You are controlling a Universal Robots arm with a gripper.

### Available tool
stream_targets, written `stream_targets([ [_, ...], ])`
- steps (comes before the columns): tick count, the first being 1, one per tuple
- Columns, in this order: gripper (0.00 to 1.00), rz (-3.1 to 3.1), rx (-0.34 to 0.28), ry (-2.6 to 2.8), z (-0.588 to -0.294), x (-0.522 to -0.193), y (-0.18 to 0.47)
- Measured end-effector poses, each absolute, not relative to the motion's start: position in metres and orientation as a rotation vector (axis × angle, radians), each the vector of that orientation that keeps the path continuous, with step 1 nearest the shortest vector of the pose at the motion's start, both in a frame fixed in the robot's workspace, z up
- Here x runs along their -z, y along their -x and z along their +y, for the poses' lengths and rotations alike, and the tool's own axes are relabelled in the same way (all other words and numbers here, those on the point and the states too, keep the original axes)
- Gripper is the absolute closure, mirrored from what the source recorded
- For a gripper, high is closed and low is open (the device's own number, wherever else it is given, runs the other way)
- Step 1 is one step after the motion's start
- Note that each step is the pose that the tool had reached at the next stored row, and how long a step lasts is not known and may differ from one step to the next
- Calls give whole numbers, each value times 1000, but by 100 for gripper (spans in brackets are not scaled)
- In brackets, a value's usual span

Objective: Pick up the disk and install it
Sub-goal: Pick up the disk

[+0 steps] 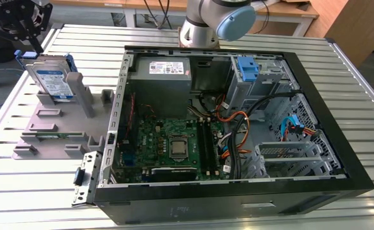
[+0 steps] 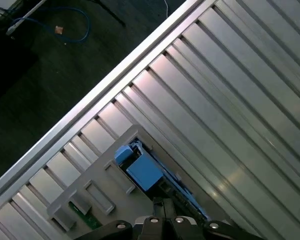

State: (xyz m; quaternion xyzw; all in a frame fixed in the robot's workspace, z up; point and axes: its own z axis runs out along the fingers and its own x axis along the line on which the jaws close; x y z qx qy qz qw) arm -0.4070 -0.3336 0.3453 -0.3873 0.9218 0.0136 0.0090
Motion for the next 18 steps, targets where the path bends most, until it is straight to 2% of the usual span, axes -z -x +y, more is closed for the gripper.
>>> stream_targets([
  [18, 89, 2648, -47, 1666, -334, -345, 407],
])
